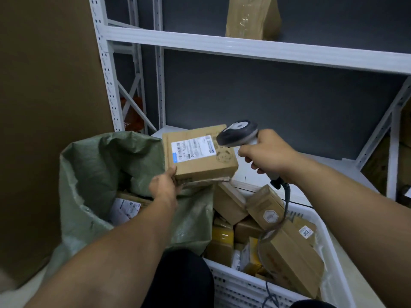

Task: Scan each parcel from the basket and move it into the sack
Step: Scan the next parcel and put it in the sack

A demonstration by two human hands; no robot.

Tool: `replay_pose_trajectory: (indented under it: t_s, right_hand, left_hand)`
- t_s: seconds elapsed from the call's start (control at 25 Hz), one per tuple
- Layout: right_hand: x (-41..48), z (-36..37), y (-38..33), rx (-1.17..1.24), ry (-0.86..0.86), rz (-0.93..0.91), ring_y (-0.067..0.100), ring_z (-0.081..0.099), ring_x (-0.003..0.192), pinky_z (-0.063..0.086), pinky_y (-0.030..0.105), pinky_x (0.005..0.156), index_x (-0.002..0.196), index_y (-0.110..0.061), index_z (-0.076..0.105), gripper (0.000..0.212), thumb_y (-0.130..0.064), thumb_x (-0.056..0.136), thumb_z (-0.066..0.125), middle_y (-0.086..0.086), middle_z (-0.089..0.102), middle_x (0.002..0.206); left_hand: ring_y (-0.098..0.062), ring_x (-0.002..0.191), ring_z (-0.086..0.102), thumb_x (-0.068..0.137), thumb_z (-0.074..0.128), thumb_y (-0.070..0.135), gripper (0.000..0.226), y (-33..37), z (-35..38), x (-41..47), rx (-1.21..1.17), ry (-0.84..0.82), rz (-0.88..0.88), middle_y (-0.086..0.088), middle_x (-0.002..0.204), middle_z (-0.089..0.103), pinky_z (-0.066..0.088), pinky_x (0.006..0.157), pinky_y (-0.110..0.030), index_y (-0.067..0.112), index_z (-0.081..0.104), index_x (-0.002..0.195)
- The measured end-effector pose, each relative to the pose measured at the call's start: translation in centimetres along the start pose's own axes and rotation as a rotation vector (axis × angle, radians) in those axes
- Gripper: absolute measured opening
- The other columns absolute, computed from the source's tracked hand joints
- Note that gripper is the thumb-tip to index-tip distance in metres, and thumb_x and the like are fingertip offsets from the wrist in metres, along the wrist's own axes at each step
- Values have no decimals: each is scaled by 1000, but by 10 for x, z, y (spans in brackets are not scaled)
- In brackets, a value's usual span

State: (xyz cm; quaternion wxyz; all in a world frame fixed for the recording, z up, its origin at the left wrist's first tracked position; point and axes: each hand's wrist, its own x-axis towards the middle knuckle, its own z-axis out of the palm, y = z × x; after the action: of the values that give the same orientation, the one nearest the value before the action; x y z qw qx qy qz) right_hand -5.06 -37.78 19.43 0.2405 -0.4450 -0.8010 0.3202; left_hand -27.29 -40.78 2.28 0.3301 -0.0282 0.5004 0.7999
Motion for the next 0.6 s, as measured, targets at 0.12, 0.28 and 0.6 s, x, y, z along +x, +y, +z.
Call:
replay_pose_trajectory:
  t_s: [0.12,0.28,0.6]
  right_hand:
    - [12,25,-8,-8,-47,-8,22,51,64,44,32,58,105,6,62,26,-13,88,60,10,57,77]
    - [24,51,-11,-6,-128,1,23,47,65,41,34,59,112,8,60,32,-12,87,59,11,53,77]
    - [33,83,-7,-24,-226,12,23,51,67,43,33,60,114,5,63,30,-12,90,60,13,58,83]
  left_hand:
    - [-29,96,69,89,76,23,23,0,-22,17,-146,131,34,-12,106,72,62,64,-40,9,68,106]
    - [-25,94,73,90,71,41,39,-9,-51,33,-234,326,5,-8,111,75,63,78,-41,12,68,116]
    - [-8,99,60,109,41,16,45,-8,-85,25,334,327,-109,-14,155,45,46,55,-1,6,39,153]
